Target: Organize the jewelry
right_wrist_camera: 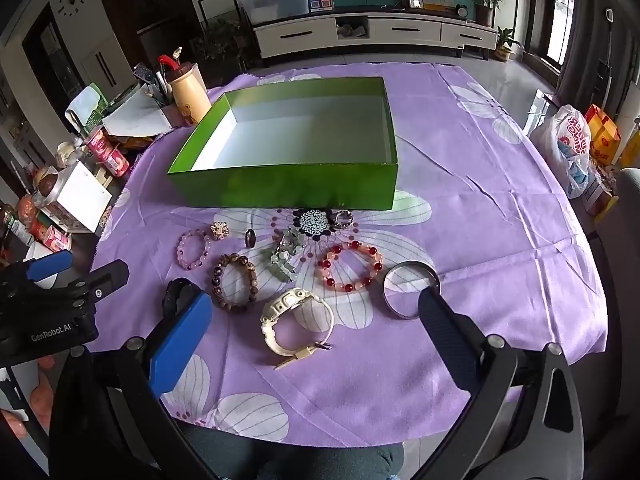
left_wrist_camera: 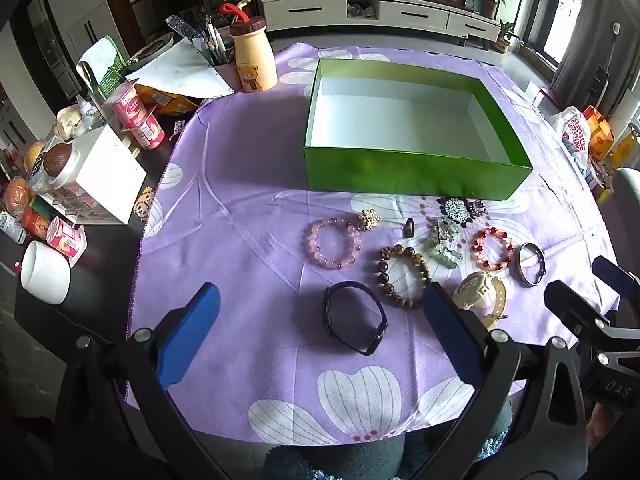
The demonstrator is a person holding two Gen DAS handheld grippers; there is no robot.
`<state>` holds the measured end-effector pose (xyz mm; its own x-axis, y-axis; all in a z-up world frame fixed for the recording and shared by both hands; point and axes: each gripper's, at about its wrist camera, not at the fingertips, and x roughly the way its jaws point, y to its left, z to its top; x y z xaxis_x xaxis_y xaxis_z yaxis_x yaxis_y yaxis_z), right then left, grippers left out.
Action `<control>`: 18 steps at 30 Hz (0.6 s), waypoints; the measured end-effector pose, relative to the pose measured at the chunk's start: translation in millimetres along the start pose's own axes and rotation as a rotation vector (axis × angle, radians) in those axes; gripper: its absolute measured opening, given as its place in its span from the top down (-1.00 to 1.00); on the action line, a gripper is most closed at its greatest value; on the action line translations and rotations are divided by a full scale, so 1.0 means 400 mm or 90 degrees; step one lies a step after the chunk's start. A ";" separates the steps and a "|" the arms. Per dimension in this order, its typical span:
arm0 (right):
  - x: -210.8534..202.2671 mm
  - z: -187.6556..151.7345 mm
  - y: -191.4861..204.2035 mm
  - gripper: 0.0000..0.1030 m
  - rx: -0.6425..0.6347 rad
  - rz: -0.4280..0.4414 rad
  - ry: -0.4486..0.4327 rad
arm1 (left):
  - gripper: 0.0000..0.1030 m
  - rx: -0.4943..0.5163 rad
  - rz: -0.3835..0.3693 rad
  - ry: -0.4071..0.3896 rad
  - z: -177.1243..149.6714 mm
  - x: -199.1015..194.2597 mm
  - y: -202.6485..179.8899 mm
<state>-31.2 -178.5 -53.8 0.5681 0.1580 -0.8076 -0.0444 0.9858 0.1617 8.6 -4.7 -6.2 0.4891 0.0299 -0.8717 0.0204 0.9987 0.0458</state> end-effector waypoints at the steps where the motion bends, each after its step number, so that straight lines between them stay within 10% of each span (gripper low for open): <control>1: 0.002 -0.001 -0.002 -0.97 0.001 0.002 0.000 | -0.96 0.000 -0.001 0.002 -0.001 0.002 -0.001; 18: -0.010 0.001 -0.007 -0.97 0.003 0.007 -0.004 | -0.96 0.007 -0.013 0.002 -0.005 -0.001 -0.013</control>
<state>-33.1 -181.9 -51.0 0.5727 0.1685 -0.8023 -0.0463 0.9837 0.1735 6.4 -9.9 -7.1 0.4855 0.0105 -0.8742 0.0392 0.9987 0.0337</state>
